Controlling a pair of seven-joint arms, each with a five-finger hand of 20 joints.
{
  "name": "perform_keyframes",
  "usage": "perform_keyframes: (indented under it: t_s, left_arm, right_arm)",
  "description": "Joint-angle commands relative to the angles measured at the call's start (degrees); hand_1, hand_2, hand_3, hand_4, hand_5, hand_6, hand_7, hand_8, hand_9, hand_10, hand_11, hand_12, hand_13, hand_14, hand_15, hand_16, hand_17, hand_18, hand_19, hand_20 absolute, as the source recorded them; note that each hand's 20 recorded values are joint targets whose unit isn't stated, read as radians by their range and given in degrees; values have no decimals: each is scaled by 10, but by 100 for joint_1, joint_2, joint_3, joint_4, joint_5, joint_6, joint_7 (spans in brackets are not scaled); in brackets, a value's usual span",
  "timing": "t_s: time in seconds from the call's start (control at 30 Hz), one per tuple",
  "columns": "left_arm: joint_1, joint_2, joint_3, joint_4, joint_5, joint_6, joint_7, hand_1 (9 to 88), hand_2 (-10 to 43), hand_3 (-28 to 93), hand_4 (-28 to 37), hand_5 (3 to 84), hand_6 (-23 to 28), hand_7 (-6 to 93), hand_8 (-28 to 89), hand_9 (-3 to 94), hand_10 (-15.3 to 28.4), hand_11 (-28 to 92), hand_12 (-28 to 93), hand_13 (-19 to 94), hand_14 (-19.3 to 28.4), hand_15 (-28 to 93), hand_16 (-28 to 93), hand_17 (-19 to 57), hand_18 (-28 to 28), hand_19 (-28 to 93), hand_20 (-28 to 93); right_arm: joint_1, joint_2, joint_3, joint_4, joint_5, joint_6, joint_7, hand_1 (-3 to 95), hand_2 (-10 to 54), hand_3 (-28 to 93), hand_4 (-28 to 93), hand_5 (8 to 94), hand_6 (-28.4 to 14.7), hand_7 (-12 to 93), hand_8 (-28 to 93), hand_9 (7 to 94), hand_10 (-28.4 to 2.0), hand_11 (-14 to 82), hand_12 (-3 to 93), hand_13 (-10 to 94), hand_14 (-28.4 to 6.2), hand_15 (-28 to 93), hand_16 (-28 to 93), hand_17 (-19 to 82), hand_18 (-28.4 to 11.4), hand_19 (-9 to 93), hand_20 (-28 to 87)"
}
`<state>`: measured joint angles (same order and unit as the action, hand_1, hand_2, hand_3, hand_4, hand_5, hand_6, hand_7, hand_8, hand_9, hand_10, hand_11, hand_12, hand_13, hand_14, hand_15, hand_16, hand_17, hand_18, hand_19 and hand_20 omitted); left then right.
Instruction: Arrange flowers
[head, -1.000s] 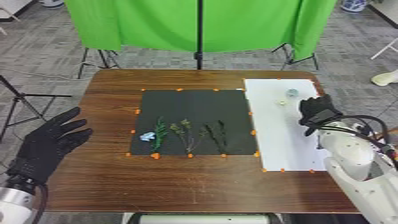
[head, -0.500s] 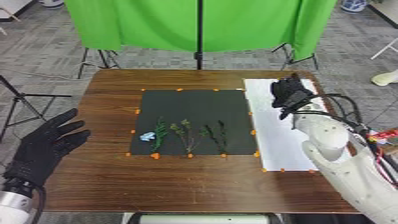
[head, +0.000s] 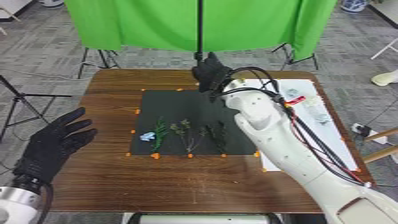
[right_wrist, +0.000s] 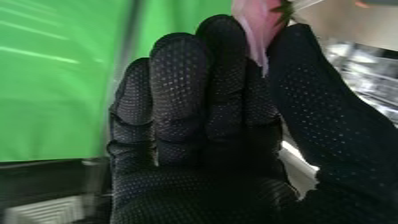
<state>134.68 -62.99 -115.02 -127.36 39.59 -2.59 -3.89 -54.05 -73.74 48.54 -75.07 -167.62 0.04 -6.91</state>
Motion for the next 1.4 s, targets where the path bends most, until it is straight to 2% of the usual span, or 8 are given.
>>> perform_keyframes:
  t_s: [0.03, 0.1, 0.23, 0.27, 0.4, 0.53, 1.03, 1.4]
  left_arm:
    - [-88, 110, 126, 77, 19, 6, 5, 261, -2, 710, -259, 337, 17, 251, -117, 297, 128, 306, 136, 267, 157, 469, -24, -74, 234, 537, 101]
    - [-147, 140, 161, 98, 14, 7, 0, 262, -2, 709, -259, 337, 17, 251, -117, 297, 128, 305, 136, 267, 157, 469, -23, -74, 234, 537, 101]
    - [-114, 177, 170, 49, 26, -43, 50, 261, -3, 710, -259, 337, 17, 251, -118, 297, 128, 305, 136, 267, 157, 469, -23, -74, 234, 537, 101]
    - [-195, 201, 192, 87, 26, -63, 22, 261, -4, 711, -259, 338, 17, 251, -118, 297, 128, 305, 136, 267, 157, 468, -24, -74, 234, 537, 101]
    - [-244, 217, 247, 93, 35, -120, 21, 261, -3, 710, -260, 337, 18, 249, -118, 297, 128, 306, 136, 267, 157, 468, -23, -74, 234, 537, 101]
    - [-285, 250, 293, 112, 37, -157, 41, 261, -3, 710, -259, 337, 18, 249, -117, 297, 128, 306, 137, 267, 158, 468, -23, -74, 234, 536, 101]
    - [-453, 378, 386, 192, 12, -213, -5, 261, -4, 711, -260, 337, 18, 248, -116, 297, 128, 305, 137, 267, 156, 468, -23, -74, 234, 537, 102]
    - [-541, 405, 412, 230, 6, -251, -68, 261, -4, 711, -261, 337, 18, 248, -116, 297, 128, 306, 137, 267, 157, 469, -23, -74, 234, 537, 101]
  right_arm:
    - [-152, -1220, -98, 357, -798, 188, -559, 472, -95, 830, -283, 731, 34, 467, -144, 831, -24, 286, 492, 723, -12, 579, 365, 223, -172, 737, 439]
    - [-160, -1276, -151, 443, -873, 256, -554, 471, -95, 830, -283, 731, 34, 467, -145, 830, -23, 286, 492, 721, -12, 579, 366, 223, -172, 737, 439]
    - [-216, -1276, -284, 452, -971, 419, -414, 472, -95, 829, -283, 731, 34, 468, -146, 830, -24, 285, 492, 720, -10, 578, 366, 223, -172, 736, 439]
    - [-190, -1319, -285, 539, -1006, 478, -378, 472, -95, 827, -283, 731, 34, 468, -146, 830, -24, 285, 492, 720, -10, 578, 366, 223, -172, 736, 439]
    - [-149, -1661, 71, 1020, -1353, 698, -615, 474, -95, 824, -283, 731, 34, 468, -148, 830, -23, 284, 492, 720, -10, 578, 367, 223, -171, 735, 439]
    - [-168, -1715, 128, 1192, -1568, 1014, -549, 476, -95, 819, -283, 730, 34, 468, -150, 828, -23, 284, 492, 719, -11, 579, 368, 222, -171, 735, 439]
    - [-322, -1680, 95, 1169, -1998, 822, -228, 468, -95, 809, -283, 715, 39, 468, -147, 815, -21, 275, 488, 702, -8, 578, 372, 217, -170, 733, 440]
    - [-221, -1920, 361, 1577, -2347, 958, -36, 438, -95, 804, -283, 676, 35, 483, -150, 783, -27, 288, 485, 670, -16, 604, 355, 209, -172, 735, 442]
